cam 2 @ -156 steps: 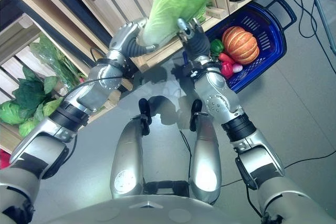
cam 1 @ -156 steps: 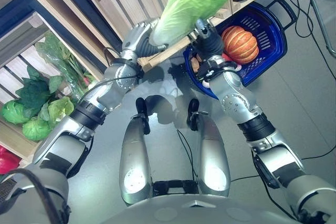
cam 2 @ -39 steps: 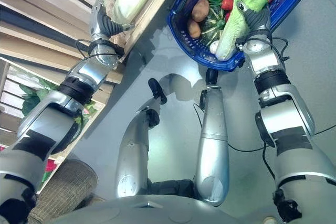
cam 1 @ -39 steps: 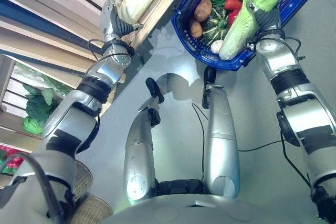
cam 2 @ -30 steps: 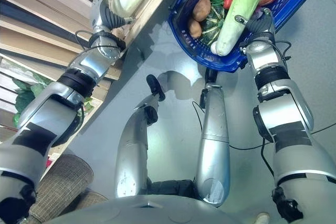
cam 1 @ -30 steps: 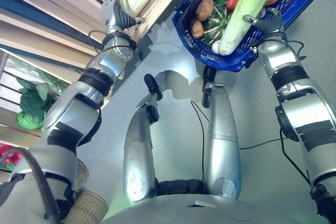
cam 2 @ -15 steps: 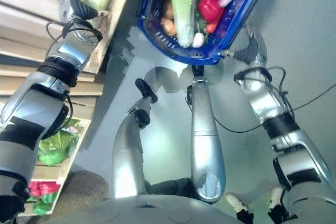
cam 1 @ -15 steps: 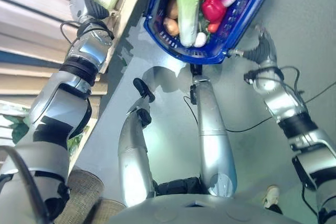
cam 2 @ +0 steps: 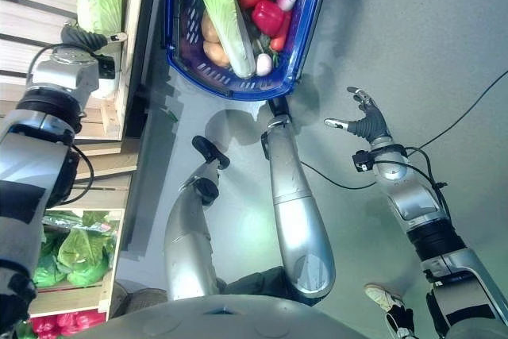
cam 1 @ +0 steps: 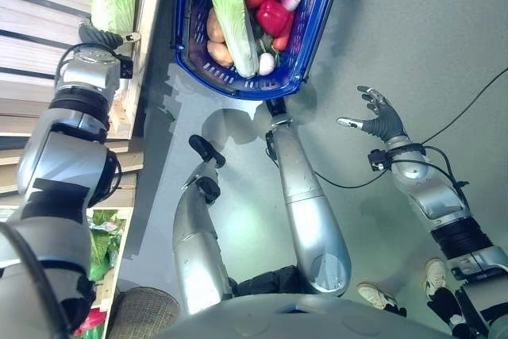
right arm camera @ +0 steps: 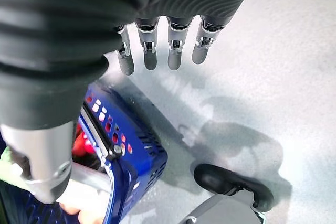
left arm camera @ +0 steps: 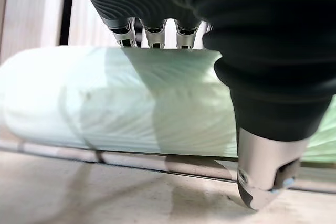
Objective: Pick up fruits and vegetables into the basket
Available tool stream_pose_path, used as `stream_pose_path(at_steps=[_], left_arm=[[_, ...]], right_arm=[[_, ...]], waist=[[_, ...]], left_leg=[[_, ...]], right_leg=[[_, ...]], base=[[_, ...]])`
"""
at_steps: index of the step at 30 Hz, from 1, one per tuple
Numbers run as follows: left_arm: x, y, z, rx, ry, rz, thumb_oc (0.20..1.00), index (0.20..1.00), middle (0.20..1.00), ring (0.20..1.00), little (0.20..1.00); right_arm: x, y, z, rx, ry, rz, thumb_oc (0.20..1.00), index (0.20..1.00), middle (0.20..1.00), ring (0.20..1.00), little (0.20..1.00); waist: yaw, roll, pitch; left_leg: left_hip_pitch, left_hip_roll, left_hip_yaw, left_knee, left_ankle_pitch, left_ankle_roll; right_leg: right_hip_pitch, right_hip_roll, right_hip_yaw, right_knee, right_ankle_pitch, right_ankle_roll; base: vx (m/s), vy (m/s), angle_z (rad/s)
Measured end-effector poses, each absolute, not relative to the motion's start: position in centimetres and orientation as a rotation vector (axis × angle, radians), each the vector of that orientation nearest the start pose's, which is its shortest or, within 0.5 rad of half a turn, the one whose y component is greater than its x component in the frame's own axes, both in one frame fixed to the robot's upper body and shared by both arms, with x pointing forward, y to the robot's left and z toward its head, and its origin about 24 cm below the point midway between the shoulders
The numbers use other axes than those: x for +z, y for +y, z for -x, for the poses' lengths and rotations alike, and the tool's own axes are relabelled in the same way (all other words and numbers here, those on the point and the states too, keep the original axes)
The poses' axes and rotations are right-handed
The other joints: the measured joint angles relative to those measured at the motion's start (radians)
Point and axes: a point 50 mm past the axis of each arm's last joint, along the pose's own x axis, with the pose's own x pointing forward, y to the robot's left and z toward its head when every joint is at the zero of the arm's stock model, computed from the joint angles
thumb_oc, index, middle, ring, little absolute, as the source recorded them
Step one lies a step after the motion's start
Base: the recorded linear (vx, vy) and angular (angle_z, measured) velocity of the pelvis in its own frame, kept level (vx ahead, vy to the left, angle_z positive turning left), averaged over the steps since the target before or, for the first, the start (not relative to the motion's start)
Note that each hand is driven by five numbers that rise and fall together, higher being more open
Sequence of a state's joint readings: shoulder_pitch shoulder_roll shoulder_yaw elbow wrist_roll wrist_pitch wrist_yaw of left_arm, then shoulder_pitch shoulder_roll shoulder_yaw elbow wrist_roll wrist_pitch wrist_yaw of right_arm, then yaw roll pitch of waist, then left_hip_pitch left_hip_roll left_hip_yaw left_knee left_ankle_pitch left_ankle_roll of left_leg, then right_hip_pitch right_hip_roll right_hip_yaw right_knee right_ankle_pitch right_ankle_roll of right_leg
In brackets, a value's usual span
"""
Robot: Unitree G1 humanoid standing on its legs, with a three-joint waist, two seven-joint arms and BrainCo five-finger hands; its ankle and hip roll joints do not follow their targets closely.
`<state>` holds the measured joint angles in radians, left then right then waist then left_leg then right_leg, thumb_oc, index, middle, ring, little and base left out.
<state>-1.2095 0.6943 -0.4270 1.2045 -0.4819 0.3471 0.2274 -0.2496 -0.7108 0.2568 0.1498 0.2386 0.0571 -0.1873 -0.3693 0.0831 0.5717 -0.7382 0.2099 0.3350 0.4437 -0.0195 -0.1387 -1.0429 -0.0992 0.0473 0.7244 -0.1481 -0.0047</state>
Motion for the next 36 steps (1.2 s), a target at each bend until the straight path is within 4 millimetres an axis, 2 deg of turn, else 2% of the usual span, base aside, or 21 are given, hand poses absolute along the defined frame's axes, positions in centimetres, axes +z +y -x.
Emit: stream_pose_path(at_steps=[1,2,8,13,19,21,25,26,29,33,36], left_arm=[[19.8,30.8,-39.3,0.512,0.311,-0.310,0.583,0.583,0.583,0.583,0.583],[19.6,31.0,-39.2,0.501,0.321,-0.284,0.216,0.216,0.216,0.216,0.216],[18.4,31.8,-38.6,0.437,0.361,-0.187,0.200,0.200,0.200,0.200,0.200],[17.8,31.8,-38.4,0.403,0.324,-0.126,0.200,0.200,0.200,0.200,0.200],[15.7,31.3,-37.9,0.353,0.248,-0.026,0.200,0.200,0.200,0.200,0.200],[14.2,30.6,-37.6,0.321,0.238,0.004,0.200,0.200,0.200,0.200,0.200],[12.8,29.5,-37.2,0.275,0.189,0.042,0.200,0.200,0.200,0.200,0.200],[11.7,28.7,-36.9,0.248,0.187,0.058,0.200,0.200,0.200,0.200,0.200],[10.1,27.1,-36.1,0.188,0.152,0.069,0.200,0.200,0.200,0.200,0.200],[9.0,24.4,-35.6,0.118,0.095,0.050,0.200,0.200,0.200,0.200,0.200],[8.3,22.9,-34.8,0.085,0.055,-0.001,0.200,0.200,0.200,0.200,0.200]], right_arm=[[9.1,-24.2,-29.6,-0.032,0.013,0.501,1.000,1.000,1.000,1.000,1.000],[9.1,-24.2,-29.6,-0.029,0.016,0.499,1.000,1.000,1.000,1.000,1.000],[8.9,-24.0,-29.6,0.008,0.032,0.479,1.000,1.000,1.000,1.000,1.000],[9.2,-23.6,-29.6,0.039,0.020,0.456,1.000,1.000,1.000,1.000,1.000],[11.7,-22.3,-29.3,0.090,-0.126,0.400,1.000,1.000,1.000,1.000,1.000],[12.5,-22.2,-29.1,0.100,-0.170,0.371,1.000,1.000,1.000,1.000,1.000],[13.7,-22.3,-28.6,0.127,-0.237,0.355,1.000,1.000,1.000,1.000,1.000],[13.6,-22.3,-28.4,0.139,-0.240,0.351,1.000,1.000,1.000,1.000,1.000],[14.3,-21.6,-27.8,0.208,-0.290,0.315,1.000,1.000,1.000,1.000,1.000],[15.7,-20.6,-27.7,0.256,-0.363,0.270,1.000,1.000,1.000,1.000,1.000],[17.3,-19.6,-28.4,0.285,-0.406,0.154,1.000,1.000,1.000,1.000,1.000]], waist=[[-0.003,0.000,0.000],[-0.007,0.000,0.000],[-0.011,-0.006,-0.003],[-0.010,-0.007,-0.003],[-0.003,-0.007,-0.003],[0.007,-0.008,-0.004],[0.023,-0.014,-0.017],[0.031,-0.014,-0.017],[0.043,-0.015,-0.019],[0.081,-0.015,-0.018],[0.109,-0.014,-0.018]], left_leg=[[0.000,0.000,0.000,0.001,-0.001,-0.001],[0.000,0.000,-0.001,0.001,-0.002,-0.003],[0.011,0.001,-0.009,0.005,-0.012,-0.002],[0.020,-0.001,-0.017,0.006,-0.016,0.002],[0.077,-0.002,-0.024,0.001,-0.021,0.002],[0.118,-0.005,-0.024,-0.014,-0.021,0.003],[0.165,-0.024,-0.020,-0.037,-0.015,0.009],[0.205,-0.031,-0.019,-0.057,-0.014,0.010],[0.272,-0.043,-0.022,-0.088,-0.012,0.012],[0.331,-0.052,-0.036,-0.104,-0.005,0.016],[0.373,-0.056,-0.044,-0.105,0.002,0.025]], right_leg=[[0.002,0.001,-0.002,-0.002,0.000,-0.001],[0.004,0.001,-0.003,-0.004,0.002,-0.003],[0.033,0.004,-0.007,-0.021,0.008,-0.012],[0.054,0.004,-0.007,-0.031,0.012,-0.010],[0.124,0.002,-0.016,-0.049,0.011,-0.006],[0.167,-0.002,-0.022,-0.063,0.008,-0.002],[0.205,-0.025,-0.023,-0.067,0.003,0.005],[0.243,-0.029,-0.025,-0.077,-0.001,0.010],[0.315,-0.032,-0.032,-0.098,-0.004,0.017],[0.386,-0.054,-0.063,-0.110,-0.005,0.018],[0.448,-0.065,-0.087,-0.116,-0.008,0.021]], base=[[0.00,0.000,0.00],[0.00,0.000,0.00],[0.00,0.000,0.00],[-0.01,0.011,0.02],[-0.01,0.048,0.02],[0.01,0.050,0.05],[0.00,0.069,0.07],[-0.01,0.053,0.05],[0.00,0.025,0.08],[0.01,-0.014,0.16],[0.01,-0.058,0.23]])
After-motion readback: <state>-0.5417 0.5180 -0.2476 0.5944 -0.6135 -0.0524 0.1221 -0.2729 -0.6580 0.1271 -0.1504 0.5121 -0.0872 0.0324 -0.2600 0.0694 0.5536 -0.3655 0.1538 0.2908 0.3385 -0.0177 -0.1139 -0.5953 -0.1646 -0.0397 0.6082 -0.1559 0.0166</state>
